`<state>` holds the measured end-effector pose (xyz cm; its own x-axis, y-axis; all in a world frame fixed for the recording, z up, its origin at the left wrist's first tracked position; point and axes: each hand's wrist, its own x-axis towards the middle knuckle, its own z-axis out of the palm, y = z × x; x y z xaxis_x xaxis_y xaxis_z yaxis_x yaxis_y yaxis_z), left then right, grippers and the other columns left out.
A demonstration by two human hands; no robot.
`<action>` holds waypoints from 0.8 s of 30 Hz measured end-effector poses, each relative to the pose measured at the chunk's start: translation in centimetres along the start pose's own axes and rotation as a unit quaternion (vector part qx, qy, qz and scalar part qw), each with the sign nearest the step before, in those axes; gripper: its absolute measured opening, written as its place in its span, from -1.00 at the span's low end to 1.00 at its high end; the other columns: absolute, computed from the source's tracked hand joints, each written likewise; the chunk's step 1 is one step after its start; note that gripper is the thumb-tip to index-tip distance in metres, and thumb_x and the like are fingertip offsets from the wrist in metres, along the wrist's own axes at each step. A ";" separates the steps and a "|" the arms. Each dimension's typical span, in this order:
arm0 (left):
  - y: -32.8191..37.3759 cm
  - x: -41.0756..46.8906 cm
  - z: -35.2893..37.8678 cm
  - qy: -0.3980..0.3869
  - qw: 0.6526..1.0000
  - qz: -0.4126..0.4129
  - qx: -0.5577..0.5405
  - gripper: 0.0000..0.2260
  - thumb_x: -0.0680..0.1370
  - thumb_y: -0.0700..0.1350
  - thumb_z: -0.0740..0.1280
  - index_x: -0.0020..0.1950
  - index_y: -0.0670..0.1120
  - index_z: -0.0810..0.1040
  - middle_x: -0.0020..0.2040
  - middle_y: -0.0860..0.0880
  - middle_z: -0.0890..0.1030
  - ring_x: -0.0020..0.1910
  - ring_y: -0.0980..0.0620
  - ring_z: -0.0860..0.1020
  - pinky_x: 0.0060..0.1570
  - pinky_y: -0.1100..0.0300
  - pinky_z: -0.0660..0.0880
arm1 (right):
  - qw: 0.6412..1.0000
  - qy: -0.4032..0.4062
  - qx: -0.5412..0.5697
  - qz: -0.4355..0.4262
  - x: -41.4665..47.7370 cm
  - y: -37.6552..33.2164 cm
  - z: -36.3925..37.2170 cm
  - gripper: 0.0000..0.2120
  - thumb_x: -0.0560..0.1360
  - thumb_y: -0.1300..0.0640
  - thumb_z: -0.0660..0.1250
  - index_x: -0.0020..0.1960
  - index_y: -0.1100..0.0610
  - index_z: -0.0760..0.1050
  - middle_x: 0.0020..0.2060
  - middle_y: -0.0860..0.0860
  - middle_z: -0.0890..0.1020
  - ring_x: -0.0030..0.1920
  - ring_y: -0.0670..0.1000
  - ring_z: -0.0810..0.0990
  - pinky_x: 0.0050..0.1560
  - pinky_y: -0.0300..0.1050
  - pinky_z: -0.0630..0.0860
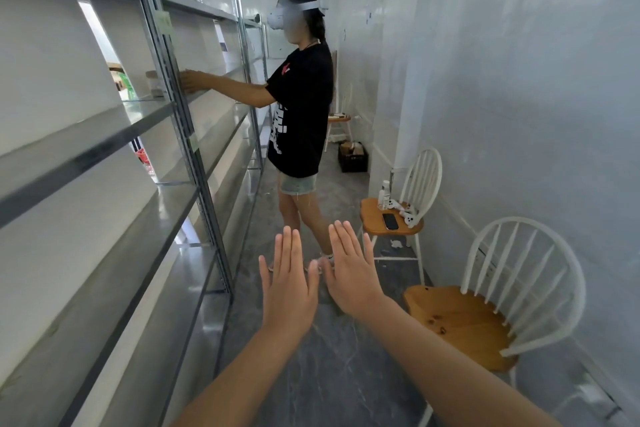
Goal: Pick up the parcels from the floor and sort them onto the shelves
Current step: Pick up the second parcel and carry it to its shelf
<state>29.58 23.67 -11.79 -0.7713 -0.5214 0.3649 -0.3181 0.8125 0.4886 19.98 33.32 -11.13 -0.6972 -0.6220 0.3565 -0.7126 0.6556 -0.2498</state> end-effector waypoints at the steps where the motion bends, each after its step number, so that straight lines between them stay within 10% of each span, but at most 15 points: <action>1: 0.4 0.4 0.3 0.001 1.000 0.000 0.003 -0.42 0.68 0.13 -0.15 0.66 -0.01 -0.22 0.67 0.07 -0.25 0.62 0.13 -0.30 0.58 -0.02 -0.36 | 1.000 0.003 0.003 0.000 0.4 0.5 -0.1 -0.40 0.71 -0.07 -0.04 0.66 0.14 -0.10 0.67 0.01 -0.05 0.63 -0.02 -0.23 0.58 0.08 -0.31; 24: 6.4 5.6 6.8 0.012 0.998 0.026 0.056 -0.46 0.73 0.08 -0.08 0.64 0.01 -0.26 0.68 0.06 -0.24 0.62 0.13 -0.31 0.58 0.00 -0.37 | 0.998 0.026 0.060 0.012 5.4 9.9 -0.3 -0.41 0.72 -0.05 -0.02 0.66 0.12 -0.08 0.66 0.01 -0.03 0.64 -0.02 -0.21 0.54 0.06 -0.36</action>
<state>19.51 27.69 -12.02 -0.7748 -0.4836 0.4071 -0.3392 0.8615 0.3778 9.19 36.59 -11.47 -0.7118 -0.5815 0.3940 -0.7017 0.6123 -0.3643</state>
